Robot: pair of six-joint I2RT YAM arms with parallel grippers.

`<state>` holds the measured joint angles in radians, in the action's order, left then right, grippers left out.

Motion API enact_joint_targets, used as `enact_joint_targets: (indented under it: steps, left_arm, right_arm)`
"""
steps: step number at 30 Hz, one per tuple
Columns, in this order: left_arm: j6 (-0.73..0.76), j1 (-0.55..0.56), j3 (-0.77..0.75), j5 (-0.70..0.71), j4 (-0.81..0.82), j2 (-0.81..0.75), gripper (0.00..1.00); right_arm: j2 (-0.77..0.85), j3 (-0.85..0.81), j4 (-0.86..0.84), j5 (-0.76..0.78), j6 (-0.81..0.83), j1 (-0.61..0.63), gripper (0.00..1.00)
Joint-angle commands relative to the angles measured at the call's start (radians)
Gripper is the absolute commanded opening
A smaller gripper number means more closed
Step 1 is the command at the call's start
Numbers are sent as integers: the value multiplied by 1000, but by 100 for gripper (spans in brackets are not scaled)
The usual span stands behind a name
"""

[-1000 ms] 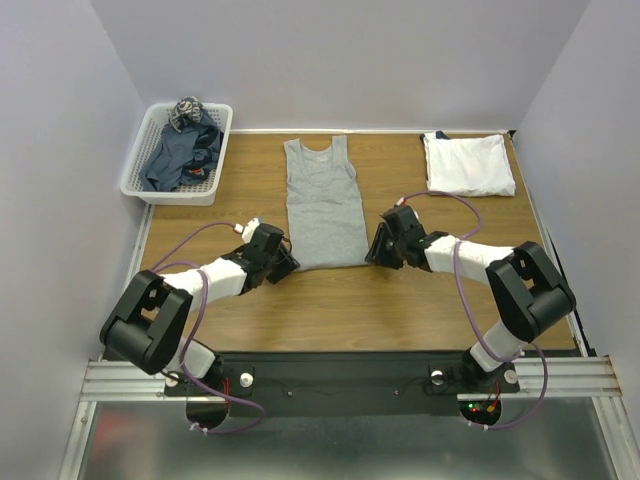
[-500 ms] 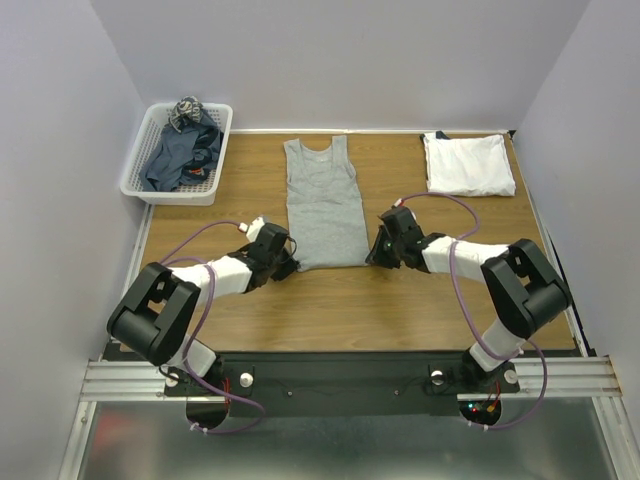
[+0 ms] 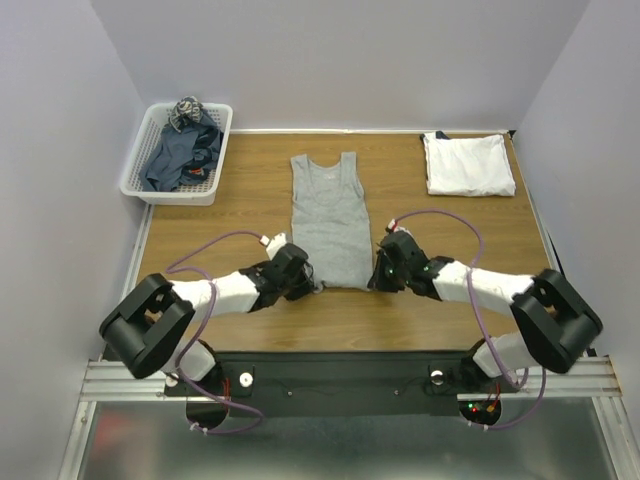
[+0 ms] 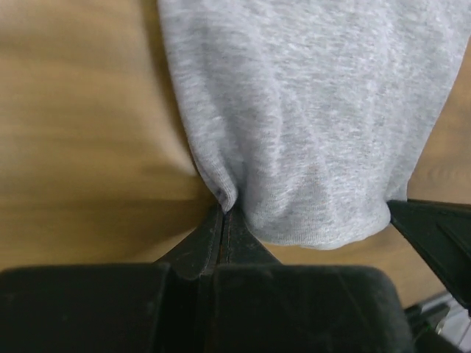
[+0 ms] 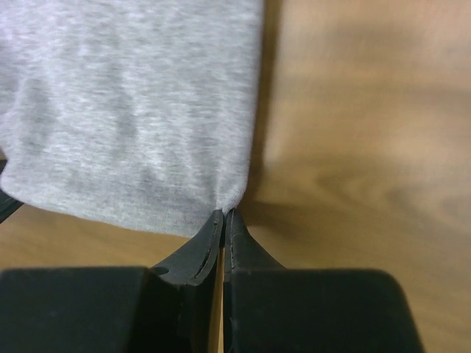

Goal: Fold and stack the tank tops
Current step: Fold the tank top

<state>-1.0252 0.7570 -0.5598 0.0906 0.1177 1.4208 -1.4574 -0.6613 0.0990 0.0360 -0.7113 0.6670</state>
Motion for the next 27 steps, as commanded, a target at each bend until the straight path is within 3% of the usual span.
enact_joint_targets:
  steps: [1, 8, 16, 23, 27]
  left_arm:
    - [-82, 119, 81, 29, -116, -88, 0]
    - [-298, 414, 136, 110, -321, -321, 0]
    - [-504, 737, 40, 178, -506, -321, 0]
    - [-500, 762, -104, 345, -661, -423, 0]
    - [-369, 645, -132, 374, -639, -474, 0]
  right_arm:
    - [173, 77, 85, 42, -40, 75, 0]
    - [477, 213, 264, 76, -174, 239, 0]
    - [710, 174, 475, 157, -347, 474, 0]
    - [680, -1, 551, 370, -275, 505, 0]
    - [612, -108, 544, 534, -217, 505, 0]
